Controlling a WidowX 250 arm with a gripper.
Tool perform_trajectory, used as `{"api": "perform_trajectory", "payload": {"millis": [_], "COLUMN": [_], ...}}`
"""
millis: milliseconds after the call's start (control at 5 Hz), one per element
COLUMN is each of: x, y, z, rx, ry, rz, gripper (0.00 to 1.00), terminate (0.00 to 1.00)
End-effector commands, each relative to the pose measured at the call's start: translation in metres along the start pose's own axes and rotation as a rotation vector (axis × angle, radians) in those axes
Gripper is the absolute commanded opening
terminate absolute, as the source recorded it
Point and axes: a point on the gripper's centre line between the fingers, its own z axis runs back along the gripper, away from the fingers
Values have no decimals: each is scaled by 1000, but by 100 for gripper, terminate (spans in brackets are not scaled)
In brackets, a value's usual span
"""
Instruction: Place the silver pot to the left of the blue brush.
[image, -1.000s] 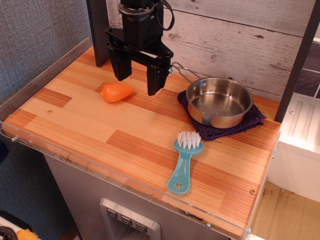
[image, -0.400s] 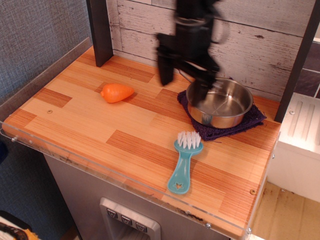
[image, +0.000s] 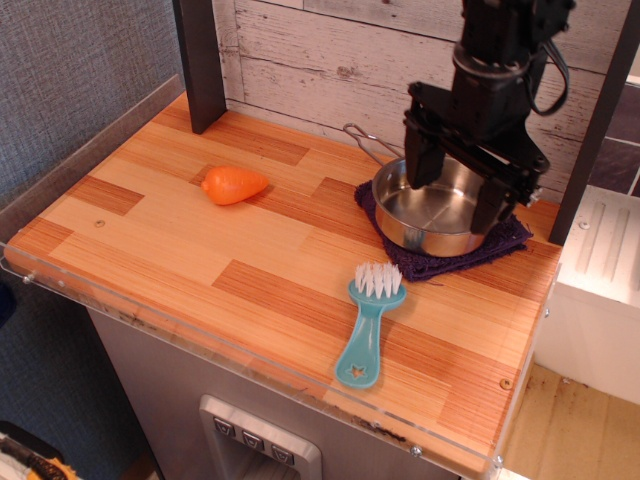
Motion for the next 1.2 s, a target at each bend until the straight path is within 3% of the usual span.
{"api": "perform_trajectory", "payload": {"millis": [0, 400, 600, 1000], "x": [29, 39, 40, 35], "y": [2, -1, -1, 0], "z": [-11, -17, -20, -26], "rx": [-18, -75, -90, -78], "ry": [-28, -53, -58, -49], "rz": [183, 280, 323, 337], "gripper": [100, 100, 0, 0], "terminate": [0, 0, 0, 0]}}
